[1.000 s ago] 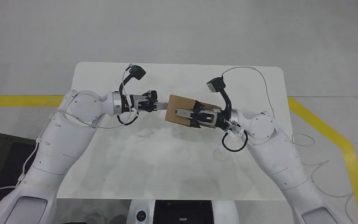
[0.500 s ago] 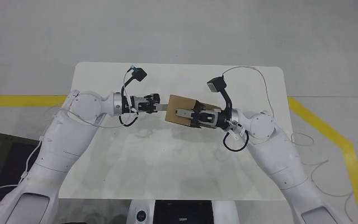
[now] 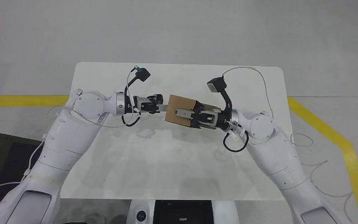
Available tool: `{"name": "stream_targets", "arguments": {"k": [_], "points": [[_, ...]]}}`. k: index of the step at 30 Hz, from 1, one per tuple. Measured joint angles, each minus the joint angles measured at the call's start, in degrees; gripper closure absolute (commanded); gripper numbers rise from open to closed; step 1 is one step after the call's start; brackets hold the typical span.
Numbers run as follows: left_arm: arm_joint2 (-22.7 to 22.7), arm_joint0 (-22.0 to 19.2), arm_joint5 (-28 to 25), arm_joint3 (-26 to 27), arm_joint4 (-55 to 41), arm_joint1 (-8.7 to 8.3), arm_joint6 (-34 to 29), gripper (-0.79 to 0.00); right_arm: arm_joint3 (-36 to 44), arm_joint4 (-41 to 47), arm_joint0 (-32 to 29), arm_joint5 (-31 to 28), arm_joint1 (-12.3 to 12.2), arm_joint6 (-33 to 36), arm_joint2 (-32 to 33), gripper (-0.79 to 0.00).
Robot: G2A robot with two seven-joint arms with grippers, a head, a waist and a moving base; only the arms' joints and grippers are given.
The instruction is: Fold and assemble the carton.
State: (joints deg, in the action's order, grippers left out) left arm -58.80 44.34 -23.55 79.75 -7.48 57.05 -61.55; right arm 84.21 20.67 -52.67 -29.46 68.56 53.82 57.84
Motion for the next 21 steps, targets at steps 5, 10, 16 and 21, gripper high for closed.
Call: {"name": "stream_targets", "arguments": {"k": [5,10,16,21], "points": [[0.3,-0.1,-0.1,0.3,-0.2,0.14,-0.2,-0.785,0.0,0.0,-0.1,0.1,0.0,0.1,0.0,0.000],[0.3,-0.3,-0.2,0.2,0.5,0.15,-0.2,-0.785,-0.6,-0.6,-0.2,0.3,0.0,0.1,0.2,0.000],[-1.8,-0.1,-0.1,-0.9,4.1,-0.42,1.3,-0.785,-2.1,-4.1,-0.4,2.9,-0.3,-0.1,1.2,0.000],[-3.6,0.7,-0.5,0.0,7.7,-1.03,2.7,-0.785,-3.8,-6.0,0.2,4.7,-0.3,0.3,0.6,0.000]]}}
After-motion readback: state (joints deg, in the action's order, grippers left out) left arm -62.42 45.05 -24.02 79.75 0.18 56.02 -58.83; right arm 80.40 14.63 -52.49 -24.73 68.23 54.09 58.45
